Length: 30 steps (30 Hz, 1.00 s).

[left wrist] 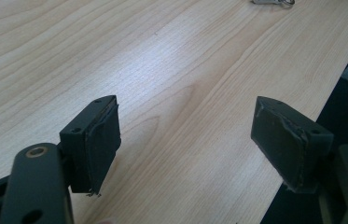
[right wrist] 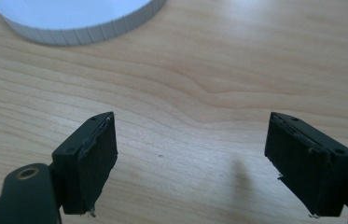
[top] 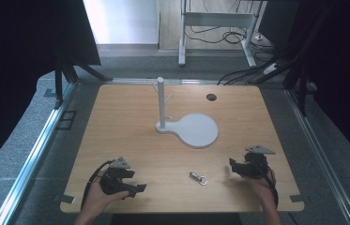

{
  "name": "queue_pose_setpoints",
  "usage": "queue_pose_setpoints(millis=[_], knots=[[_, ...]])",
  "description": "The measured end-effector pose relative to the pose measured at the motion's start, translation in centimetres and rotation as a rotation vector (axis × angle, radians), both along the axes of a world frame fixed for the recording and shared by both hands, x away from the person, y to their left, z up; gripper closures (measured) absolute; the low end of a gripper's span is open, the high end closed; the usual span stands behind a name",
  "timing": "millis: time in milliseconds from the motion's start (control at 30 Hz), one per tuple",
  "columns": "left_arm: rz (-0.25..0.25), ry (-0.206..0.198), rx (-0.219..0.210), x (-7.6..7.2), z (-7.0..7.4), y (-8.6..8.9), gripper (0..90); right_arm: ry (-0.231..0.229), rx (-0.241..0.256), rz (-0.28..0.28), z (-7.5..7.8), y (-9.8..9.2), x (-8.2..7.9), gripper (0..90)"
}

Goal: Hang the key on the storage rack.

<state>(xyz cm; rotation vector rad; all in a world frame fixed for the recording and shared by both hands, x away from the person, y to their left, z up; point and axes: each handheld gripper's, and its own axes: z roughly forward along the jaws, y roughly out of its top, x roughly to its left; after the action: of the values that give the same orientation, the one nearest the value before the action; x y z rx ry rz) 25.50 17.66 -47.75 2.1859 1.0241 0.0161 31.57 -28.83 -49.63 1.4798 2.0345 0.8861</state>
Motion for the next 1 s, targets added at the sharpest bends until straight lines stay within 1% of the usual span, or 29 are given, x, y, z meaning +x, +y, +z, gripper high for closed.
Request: queue_pose_setpoints(millis=[67,133,233,267,300,333,367,400,433,467,633,667,767,800,833,867,967,1000], knots=[[0.000,0.001,0.000,0.0,0.0,0.1,24.4,-0.003,0.000,0.002,0.3,-0.1,-0.2,17.2],[0.002,-0.003,-0.005,0.0,0.1,0.3,24.4,-0.007,-0.020,0.022,0.9,-0.3,-0.7,17.5],[0.005,-0.004,-0.003,0.0,0.2,0.4,24.4,-0.016,-0.028,0.032,1.2,-0.3,-0.9,18.7],[0.007,-0.008,-0.006,0.0,0.3,0.5,24.4,-0.019,-0.013,0.047,1.5,-0.4,-1.1,19.9],[0.007,-0.008,-0.006,0.0,0.3,0.5,24.3,-0.019,-0.013,0.047,1.5,-0.4,-1.1,19.9],[0.008,-0.009,-0.006,0.0,0.3,0.5,24.4,-0.026,-0.009,0.064,1.8,-0.4,-1.3,21.7],[0.013,-0.008,-0.008,0.0,0.3,0.5,24.4,-0.026,-0.009,0.064,1.8,-0.4,-1.3,21.7],[0.014,-0.009,-0.007,0.0,0.3,0.6,24.4,-0.030,-0.008,0.083,1.9,-0.4,-1.4,23.4],[0.014,-0.009,-0.007,0.0,0.3,0.6,24.4,-0.030,-0.008,0.083,1.9,-0.4,-1.4,23.4],[0.014,-0.009,-0.007,0.0,0.2,0.6,24.4,-0.031,-0.009,0.096,2.0,-0.4,-1.5,24.8],[0.016,-0.009,-0.007,0.0,0.2,0.6,24.4,-0.036,0.000,0.120,2.2,-0.3,-1.6,28.2],[0.017,-0.008,-0.006,0.0,0.2,0.6,24.4,-0.039,0.001,0.131,2.4,-0.3,-1.7,30.9],[0.018,-0.010,0.002,0.0,0.2,0.7,24.4,-0.038,-0.005,0.144,2.7,-0.2,-1.8,33.2],[0.027,-0.013,-0.001,-0.1,0.4,0.8,24.4,-0.038,-0.002,0.159,3.0,-0.3,-1.9,34.9],[0.027,-0.013,-0.001,-0.1,0.4,0.8,24.4,-0.038,-0.002,0.159,3.0,-0.3,-1.9,34.9],[0.035,-0.016,-0.003,-0.1,0.5,0.9,24.4,-0.028,0.001,0.183,3.3,-0.3,-1.9,35.8],[0.040,-0.018,-0.004,-0.1,0.6,1.0,24.5,-0.033,-0.004,0.198,3.7,-0.2,-1.8,36.3],[0.041,-0.017,-0.005,-0.2,0.7,1.0,24.5,-0.029,-0.003,0.223,4.0,0.1,-1.7,36.3]])
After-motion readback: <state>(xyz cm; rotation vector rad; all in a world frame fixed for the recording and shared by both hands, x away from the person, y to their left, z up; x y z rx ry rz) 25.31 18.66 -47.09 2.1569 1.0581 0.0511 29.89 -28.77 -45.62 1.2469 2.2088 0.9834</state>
